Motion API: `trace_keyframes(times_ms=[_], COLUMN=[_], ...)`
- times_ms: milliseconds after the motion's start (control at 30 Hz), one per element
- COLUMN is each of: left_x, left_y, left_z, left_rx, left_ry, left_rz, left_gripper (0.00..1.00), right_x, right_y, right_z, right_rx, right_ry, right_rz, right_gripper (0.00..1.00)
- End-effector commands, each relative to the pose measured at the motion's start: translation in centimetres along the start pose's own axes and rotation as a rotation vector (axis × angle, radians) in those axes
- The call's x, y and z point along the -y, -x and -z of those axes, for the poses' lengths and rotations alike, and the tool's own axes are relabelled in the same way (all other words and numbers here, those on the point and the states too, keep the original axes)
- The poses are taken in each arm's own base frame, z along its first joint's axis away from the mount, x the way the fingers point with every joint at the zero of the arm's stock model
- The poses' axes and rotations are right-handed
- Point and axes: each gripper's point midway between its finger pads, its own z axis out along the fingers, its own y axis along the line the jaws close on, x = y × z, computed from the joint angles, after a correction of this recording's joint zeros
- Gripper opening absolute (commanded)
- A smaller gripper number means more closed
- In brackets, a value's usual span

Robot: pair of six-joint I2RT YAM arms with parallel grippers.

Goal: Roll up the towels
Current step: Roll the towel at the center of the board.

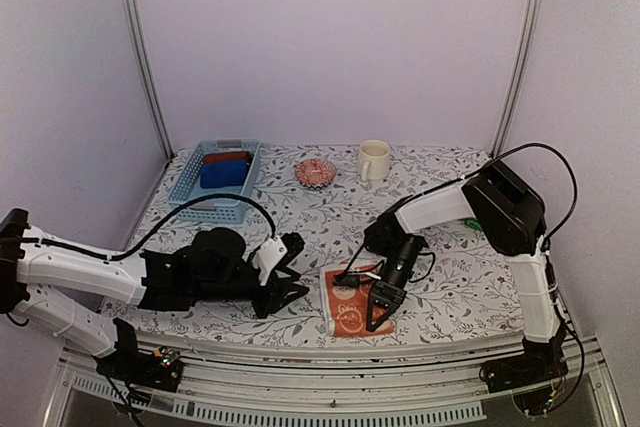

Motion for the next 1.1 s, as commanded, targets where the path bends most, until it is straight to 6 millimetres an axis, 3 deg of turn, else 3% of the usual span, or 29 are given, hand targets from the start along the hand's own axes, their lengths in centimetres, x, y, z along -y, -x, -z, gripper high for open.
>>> trace_keyframes(times_ms=[0, 67, 200, 267, 467, 600, 733, 900, 1067], left_x=[1.5, 2.0, 5.2, 6.7, 9.6, 9.2, 9.0, 8.1, 8.6], left_y=[1.1, 1.1, 0.2, 0.2, -2.7, -4.3, -3.6, -5.2, -5.9], left_z=[-0.3, -0.7, -2.4, -3.5, -7.2, -9.2, -9.8, -10.7, -11.1], left_rx=[-0.002, -0.031, -0.077, -0.092, -0.215, -0.284, -0.246, -0.302, -0.314], left_ry=[0.103, 0.135, 0.06, 0.028, -0.107, -0.081, -0.045, -0.011, -0.045], left_rz=[-0.222, -0.305, -0.488, -0.561, -0.692, -0.684, -0.672, -0.686, -0.675], left_gripper=[0.32, 0.3, 0.29, 0.34, 0.42, 0.36, 0.34, 0.32, 0.29], right_x=[1.9, 2.5, 4.0, 4.8, 5.0, 4.9, 4.8, 4.7, 4.3], right_y=[-2.9, -3.1, -2.6, -2.5, -2.9, -2.9, -3.0, -2.8, -2.2], right_z=[-1.6, -1.8, -1.6, -1.5, -1.7, -1.7, -1.6, -1.4, -1.2], right_rx=[-0.091, -0.103, -0.094, -0.092, -0.098, -0.096, -0.098, -0.089, -0.068], right_ry=[0.081, 0.081, 0.063, 0.05, 0.071, 0.07, 0.068, 0.063, 0.068], right_rz=[-0.132, -0.148, -0.18, -0.211, -0.254, -0.25, -0.246, -0.236, -0.228], right_gripper=[0.03, 0.03, 0.04, 0.04, 0.04, 0.04, 0.05, 0.04, 0.04])
